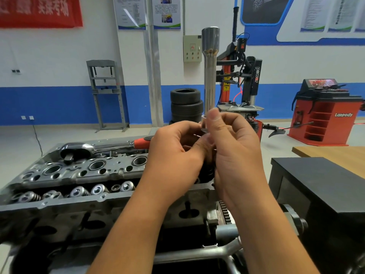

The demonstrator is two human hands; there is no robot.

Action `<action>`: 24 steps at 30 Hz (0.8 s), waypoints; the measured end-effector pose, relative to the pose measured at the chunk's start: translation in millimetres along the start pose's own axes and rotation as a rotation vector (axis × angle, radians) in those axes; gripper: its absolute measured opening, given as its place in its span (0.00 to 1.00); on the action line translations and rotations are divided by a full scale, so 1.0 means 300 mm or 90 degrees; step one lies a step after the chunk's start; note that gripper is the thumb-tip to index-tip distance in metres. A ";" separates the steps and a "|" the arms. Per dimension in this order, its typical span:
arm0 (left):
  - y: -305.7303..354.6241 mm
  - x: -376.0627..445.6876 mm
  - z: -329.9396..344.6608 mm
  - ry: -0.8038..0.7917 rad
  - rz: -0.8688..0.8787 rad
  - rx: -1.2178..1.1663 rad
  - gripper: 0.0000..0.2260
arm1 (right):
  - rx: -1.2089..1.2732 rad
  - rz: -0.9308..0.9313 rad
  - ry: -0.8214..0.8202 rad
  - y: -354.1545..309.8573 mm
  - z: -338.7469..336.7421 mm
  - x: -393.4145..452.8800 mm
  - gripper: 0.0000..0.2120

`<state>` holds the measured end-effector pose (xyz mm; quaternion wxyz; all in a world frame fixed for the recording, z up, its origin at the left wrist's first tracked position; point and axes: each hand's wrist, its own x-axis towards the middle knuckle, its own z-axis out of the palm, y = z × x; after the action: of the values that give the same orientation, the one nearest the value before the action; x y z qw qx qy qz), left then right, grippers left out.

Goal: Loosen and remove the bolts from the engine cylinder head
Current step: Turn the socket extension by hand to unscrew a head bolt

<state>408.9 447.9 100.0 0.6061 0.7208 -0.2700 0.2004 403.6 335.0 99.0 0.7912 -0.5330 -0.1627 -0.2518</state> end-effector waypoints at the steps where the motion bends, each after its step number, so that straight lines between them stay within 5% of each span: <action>1: -0.003 0.000 -0.001 0.010 0.003 0.001 0.04 | -0.014 -0.004 -0.003 0.002 0.001 -0.001 0.13; 24: 0.008 0.002 0.002 -0.014 -0.004 -0.025 0.09 | -0.004 -0.010 -0.018 0.005 0.002 -0.001 0.10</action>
<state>407.9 447.0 102.2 0.6179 0.7118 -0.2778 0.1852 404.2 336.1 98.1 0.7853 -0.5377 -0.1772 -0.2506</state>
